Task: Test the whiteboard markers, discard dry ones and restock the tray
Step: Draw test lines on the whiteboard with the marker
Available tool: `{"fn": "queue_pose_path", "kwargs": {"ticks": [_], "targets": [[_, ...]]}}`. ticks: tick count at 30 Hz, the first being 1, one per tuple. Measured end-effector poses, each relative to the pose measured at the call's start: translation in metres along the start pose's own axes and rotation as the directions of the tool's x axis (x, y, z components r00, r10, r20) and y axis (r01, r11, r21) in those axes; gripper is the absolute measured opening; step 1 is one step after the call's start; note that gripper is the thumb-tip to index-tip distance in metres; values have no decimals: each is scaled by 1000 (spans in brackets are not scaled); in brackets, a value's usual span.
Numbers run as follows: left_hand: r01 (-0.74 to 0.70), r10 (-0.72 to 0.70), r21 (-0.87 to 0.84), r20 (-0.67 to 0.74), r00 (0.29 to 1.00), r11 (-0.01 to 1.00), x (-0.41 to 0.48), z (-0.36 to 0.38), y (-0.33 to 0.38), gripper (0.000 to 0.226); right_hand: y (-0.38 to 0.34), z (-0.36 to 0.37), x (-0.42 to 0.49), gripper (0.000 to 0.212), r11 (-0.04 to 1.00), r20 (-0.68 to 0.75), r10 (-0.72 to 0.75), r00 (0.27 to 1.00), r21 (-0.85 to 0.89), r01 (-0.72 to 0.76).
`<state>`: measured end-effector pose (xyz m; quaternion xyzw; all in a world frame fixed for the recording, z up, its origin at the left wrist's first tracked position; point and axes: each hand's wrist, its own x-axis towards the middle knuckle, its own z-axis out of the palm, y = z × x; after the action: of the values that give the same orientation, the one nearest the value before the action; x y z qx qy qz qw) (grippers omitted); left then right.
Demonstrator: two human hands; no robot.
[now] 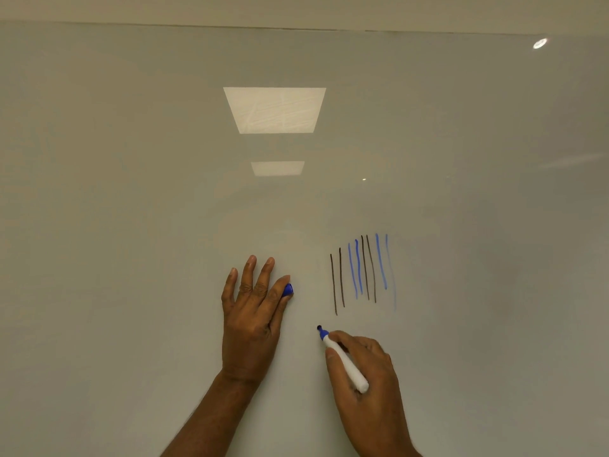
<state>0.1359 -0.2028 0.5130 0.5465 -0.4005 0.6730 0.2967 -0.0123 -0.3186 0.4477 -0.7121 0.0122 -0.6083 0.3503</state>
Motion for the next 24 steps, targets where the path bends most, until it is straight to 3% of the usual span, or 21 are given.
{"fn": "queue_pose_path", "kwargs": {"ticks": [4, 8, 10, 11, 13, 15, 17, 21, 24], "targets": [[40, -39, -19, 21, 999, 999, -1, -6, 4, 38, -22, -19, -14, 33, 970, 78, 108, 991, 210, -123], [99, -96, -79, 40, 995, 992, -11, -31, 25, 37, -40, -36, -29, 34, 932, 181, 139, 974, 307, -190], [246, -238, -189, 66, 969, 951, -17, -49, 43, 39, -48, -41, -37, 33, 912, 232, 136, 963, 351, -213], [389, -374, -275, 108, 921, 879, -17, -61, 55, 40, -52, -42, -41, 34, 899, 257, 143, 956, 370, -234], [673, -630, -449, 268, 728, 587, -13, -81, 77, 37, -56, -43, -48, 36, 884, 291, 147, 945, 391, -257], [788, -727, -531, 401, 557, 311, -9, -95, 89, 29, -59, -41, -56, 52, 874, 316, 155, 936, 397, -279], [815, -751, -566, 484, 449, 122, -6, -104, 91, 25, -63, -38, -63, 67, 871, 333, 168, 928, 390, -297], [755, -695, -620, 640, 328, -215, -9, -120, 94, 26, -79, -37, -72, 37, 875, 345, 117, 931, 407, -261], [705, -653, -617, 700, 289, -349, -13, -129, 99, 29, -81, -36, -78, 31, 864, 367, 111, 924, 424, -272]]}}
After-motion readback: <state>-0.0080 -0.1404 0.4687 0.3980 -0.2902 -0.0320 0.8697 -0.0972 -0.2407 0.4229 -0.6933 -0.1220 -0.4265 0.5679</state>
